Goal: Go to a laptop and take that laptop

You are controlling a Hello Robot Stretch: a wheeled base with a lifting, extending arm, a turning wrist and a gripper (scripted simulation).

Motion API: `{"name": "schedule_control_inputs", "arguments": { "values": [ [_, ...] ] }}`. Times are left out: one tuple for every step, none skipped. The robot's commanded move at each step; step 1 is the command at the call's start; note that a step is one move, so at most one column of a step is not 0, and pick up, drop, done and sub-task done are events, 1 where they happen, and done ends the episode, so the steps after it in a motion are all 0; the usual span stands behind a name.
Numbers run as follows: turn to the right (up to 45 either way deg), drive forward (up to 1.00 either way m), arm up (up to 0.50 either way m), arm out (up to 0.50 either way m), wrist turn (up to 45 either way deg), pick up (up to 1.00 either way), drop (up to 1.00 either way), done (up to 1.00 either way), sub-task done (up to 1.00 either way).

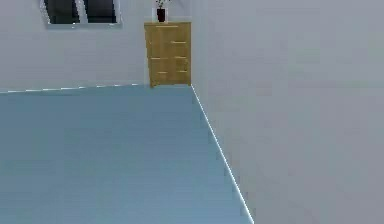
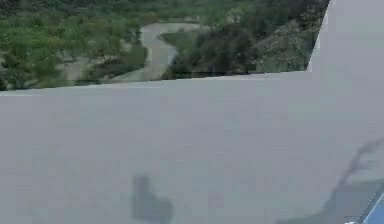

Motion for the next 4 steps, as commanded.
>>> {"name": "schedule_control_inputs", "arguments": {
  "values": [
    [45.0,0.0,0.0,0.0,0.0,0.0,0.0,0.0,0.0],
    [30.0,0.0,0.0,0.0,0.0,0.0,0.0,0.0,0.0],
    [45.0,0.0,0.0,0.0,0.0,0.0,0.0,0.0,0.0],
    [45.0,0.0,0.0,0.0,0.0,0.0,0.0,0.0,0.0]
  ]
}}
